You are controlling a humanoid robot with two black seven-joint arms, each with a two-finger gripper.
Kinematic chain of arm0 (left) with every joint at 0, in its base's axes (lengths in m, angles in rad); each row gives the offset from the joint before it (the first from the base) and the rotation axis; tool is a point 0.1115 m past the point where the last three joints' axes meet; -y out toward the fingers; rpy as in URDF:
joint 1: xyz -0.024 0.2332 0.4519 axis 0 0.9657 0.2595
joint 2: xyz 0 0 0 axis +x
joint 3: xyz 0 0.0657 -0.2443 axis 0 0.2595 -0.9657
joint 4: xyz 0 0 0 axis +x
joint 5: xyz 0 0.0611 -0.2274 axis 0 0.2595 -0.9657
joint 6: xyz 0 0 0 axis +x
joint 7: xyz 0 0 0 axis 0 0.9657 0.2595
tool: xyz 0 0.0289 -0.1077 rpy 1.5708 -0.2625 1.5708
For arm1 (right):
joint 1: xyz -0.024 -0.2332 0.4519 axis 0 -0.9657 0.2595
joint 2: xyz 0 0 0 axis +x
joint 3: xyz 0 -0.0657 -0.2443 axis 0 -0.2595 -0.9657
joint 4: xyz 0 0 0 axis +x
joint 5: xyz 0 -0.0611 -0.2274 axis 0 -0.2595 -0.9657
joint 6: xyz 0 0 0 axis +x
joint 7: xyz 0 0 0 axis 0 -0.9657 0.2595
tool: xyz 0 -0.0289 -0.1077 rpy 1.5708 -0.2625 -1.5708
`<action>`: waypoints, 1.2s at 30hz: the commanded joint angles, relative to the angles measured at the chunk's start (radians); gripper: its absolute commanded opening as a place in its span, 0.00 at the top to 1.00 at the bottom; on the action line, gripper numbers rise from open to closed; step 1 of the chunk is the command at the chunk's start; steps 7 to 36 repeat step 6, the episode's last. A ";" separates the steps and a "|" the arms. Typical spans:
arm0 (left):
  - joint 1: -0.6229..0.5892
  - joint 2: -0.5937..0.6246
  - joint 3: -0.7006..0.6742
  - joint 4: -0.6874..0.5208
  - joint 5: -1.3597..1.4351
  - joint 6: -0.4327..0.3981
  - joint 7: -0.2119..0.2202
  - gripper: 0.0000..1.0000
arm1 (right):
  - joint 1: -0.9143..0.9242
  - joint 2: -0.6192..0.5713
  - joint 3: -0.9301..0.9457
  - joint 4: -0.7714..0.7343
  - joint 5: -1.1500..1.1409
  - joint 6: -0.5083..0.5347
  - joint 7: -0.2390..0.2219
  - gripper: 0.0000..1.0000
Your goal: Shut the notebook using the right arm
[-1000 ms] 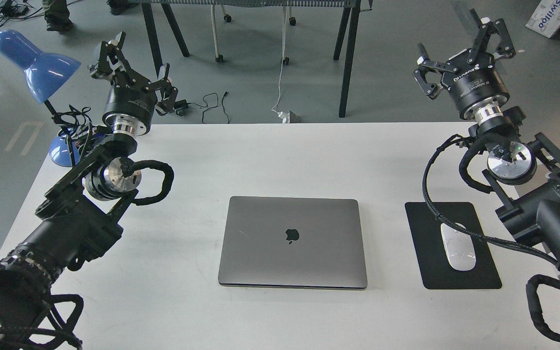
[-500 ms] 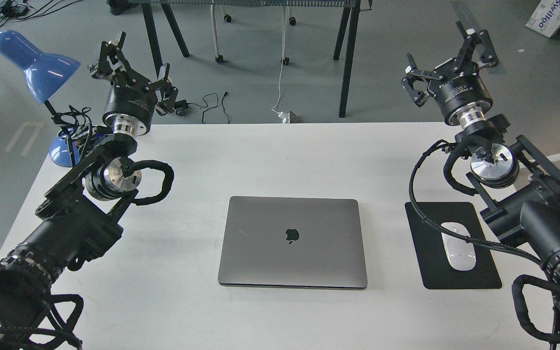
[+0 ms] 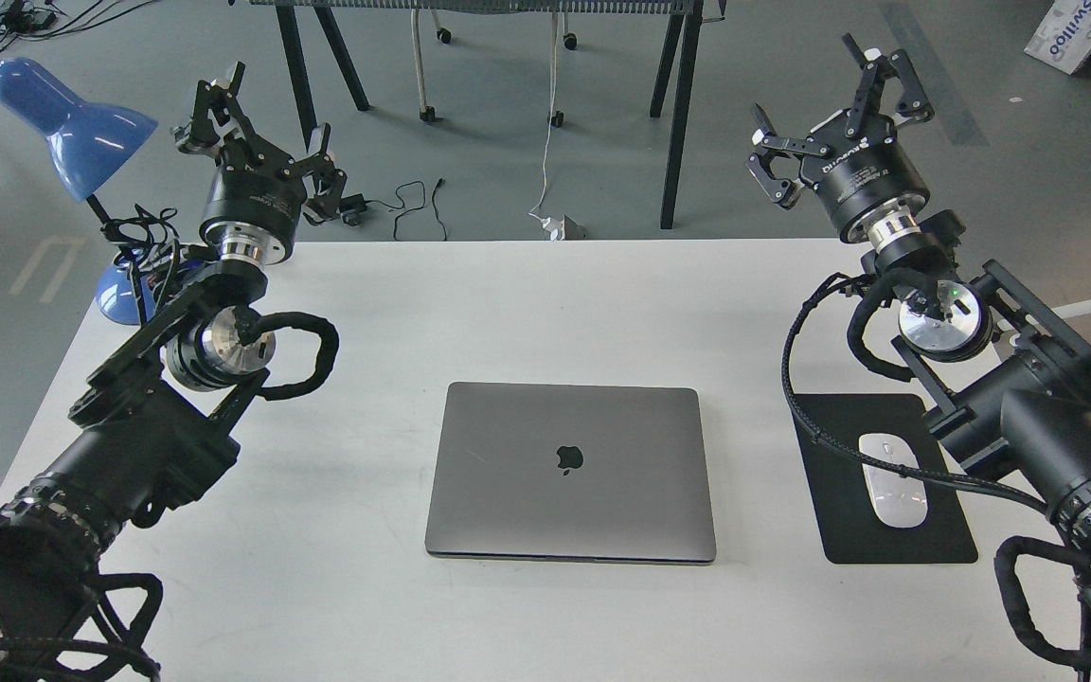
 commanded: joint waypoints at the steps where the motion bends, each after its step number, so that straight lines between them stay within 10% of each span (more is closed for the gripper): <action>1: 0.000 0.000 0.000 0.000 0.000 0.000 0.000 0.00 | 0.001 0.000 0.000 0.000 0.000 -0.001 0.000 0.00; 36: 0.000 0.000 0.000 0.000 0.000 0.000 0.000 0.00 | 0.003 0.003 0.002 0.000 0.000 -0.003 0.002 0.00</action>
